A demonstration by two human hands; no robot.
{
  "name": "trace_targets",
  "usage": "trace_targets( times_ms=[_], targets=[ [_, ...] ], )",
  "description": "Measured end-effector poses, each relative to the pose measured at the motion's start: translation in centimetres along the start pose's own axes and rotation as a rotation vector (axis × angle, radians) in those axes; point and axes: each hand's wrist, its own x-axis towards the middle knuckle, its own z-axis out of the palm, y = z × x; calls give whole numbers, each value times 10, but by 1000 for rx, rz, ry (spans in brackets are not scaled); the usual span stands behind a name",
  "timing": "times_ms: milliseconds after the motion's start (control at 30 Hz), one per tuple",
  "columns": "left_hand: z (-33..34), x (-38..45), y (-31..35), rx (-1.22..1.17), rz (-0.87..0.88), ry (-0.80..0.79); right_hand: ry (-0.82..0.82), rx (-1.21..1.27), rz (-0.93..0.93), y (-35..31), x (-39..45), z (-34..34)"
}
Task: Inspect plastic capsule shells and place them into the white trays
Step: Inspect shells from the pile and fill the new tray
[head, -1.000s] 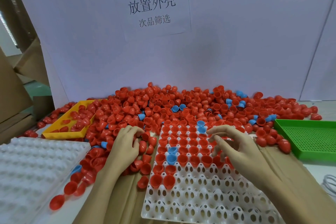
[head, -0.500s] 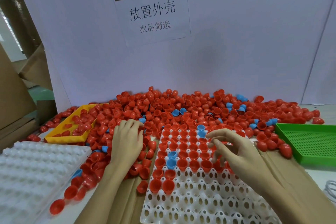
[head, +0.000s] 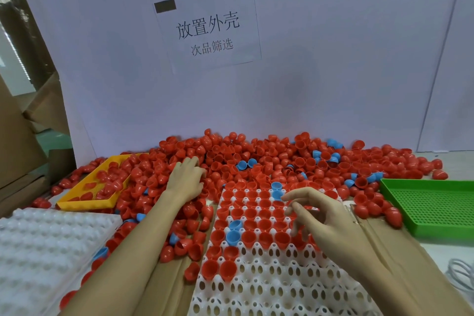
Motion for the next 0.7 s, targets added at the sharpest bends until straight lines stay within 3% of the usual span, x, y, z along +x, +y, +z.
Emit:
trace_targets(
  times_ms=[133,267,367,467,567,700],
  targets=[
    [2,-6,-1,-185,-97,164,-3,6,-2,0,1,-1],
    [-33,-19,23,-869,-262,350,14,25,-11,1,3,-3],
    [-62,-45,56,-1436,-274,176,25,49,-21,1,3,-2],
    [-77,-79,94,-1779,-149,-39,20,77,-49,-2,0,3],
    [-81,-101,124,-1863,-60,-129,6,89,-95,-3,-3,9],
    [-76,-113,143,-1874,-8,-124,-68,29,-133,-4,-3,9]
  ],
)
